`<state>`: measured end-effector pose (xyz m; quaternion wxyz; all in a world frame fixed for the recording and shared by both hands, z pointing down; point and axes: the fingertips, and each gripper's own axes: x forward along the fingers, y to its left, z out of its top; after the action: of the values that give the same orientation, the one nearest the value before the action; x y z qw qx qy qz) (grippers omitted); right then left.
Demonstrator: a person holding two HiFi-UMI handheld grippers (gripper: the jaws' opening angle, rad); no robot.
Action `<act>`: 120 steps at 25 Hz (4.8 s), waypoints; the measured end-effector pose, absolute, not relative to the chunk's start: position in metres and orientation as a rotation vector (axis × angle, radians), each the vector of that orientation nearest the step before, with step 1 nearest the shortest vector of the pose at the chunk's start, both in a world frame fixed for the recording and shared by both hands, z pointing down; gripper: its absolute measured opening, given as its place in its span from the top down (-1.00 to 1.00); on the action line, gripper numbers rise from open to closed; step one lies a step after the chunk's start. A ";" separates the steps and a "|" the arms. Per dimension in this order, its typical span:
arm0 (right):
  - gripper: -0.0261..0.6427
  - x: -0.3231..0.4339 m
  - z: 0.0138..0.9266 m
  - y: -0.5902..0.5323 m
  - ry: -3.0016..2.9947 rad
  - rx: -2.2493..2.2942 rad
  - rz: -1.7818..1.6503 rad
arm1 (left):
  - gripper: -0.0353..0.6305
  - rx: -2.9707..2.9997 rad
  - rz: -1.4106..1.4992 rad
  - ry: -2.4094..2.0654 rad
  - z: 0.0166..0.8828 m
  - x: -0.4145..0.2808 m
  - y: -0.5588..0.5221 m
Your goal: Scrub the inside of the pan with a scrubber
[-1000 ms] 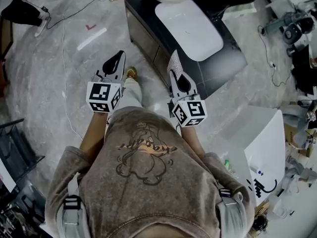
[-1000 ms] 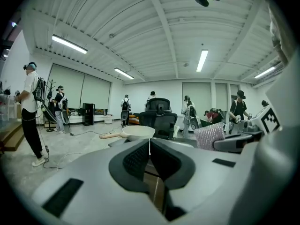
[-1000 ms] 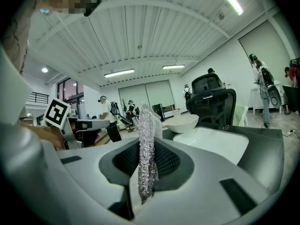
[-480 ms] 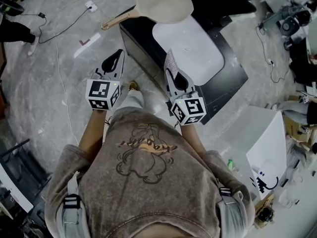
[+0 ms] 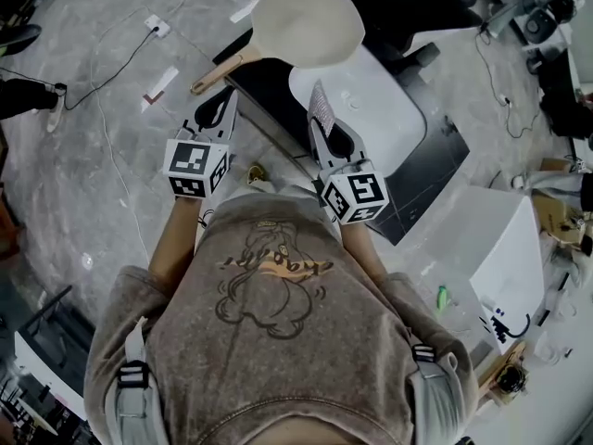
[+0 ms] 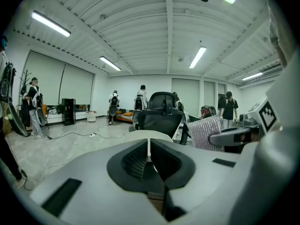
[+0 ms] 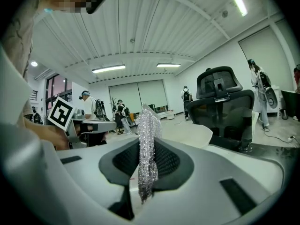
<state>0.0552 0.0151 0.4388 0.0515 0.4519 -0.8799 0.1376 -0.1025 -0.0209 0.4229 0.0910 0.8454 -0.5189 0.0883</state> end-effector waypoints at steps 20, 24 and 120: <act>0.68 0.069 0.439 -0.067 -2.622 1.455 0.423 | 0.70 2.594 0.310 -1.386 0.427 -0.083 -0.121; 0.68 0.069 0.442 -0.081 -2.624 1.441 0.433 | 0.20 2.591 0.375 -1.292 0.439 -0.074 -0.136; 0.69 -0.065 0.626 -0.362 -2.125 0.689 -0.033 | 0.23 2.396 1.221 -0.689 0.586 -0.085 -0.165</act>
<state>-0.0653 -0.3617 0.6255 0.4383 0.2773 -0.8549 -0.0133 -0.0852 -0.1648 0.5859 0.1818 0.8487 -0.2441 0.4325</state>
